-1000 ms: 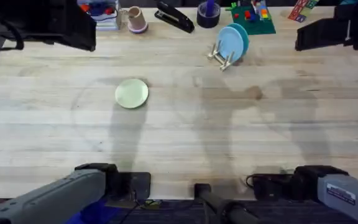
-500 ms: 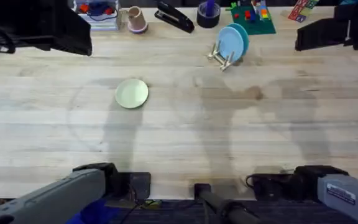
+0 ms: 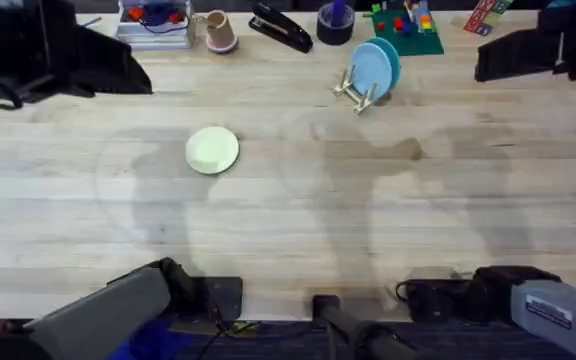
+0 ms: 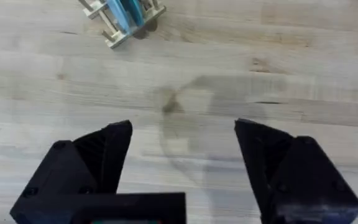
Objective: Pick up the plates from the table one by one and place each into a slot on the dish rack.
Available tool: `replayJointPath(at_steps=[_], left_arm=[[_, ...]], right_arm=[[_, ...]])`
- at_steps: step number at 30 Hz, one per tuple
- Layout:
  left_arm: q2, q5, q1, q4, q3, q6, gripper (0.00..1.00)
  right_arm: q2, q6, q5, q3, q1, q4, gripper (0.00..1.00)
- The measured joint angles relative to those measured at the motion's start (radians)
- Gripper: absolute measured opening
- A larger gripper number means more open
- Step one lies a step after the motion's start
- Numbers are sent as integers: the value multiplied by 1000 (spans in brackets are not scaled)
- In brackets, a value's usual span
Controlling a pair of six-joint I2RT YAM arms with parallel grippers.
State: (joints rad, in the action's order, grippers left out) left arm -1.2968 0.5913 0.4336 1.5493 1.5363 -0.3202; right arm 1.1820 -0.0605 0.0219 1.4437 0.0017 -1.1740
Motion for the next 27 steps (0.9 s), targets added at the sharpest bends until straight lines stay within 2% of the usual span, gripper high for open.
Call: replayJointPath(at_steps=[6, 13, 22, 27], left_arm=[[-45, 143, 64, 2, -64, -81, 42], [-180, 282, 75, 50, -69, -179, 41], [-328, 330, 80, 103, -69, -291, 40], [-384, 332, 116, 99, -69, -318, 41]], right_arm=[[0, 0, 0, 0, 0, 0, 995], [0, 0, 0, 0, 0, 0, 995], [0, 0, 0, 0, 0, 0, 995], [0, 0, 0, 0, 0, 0, 993]])
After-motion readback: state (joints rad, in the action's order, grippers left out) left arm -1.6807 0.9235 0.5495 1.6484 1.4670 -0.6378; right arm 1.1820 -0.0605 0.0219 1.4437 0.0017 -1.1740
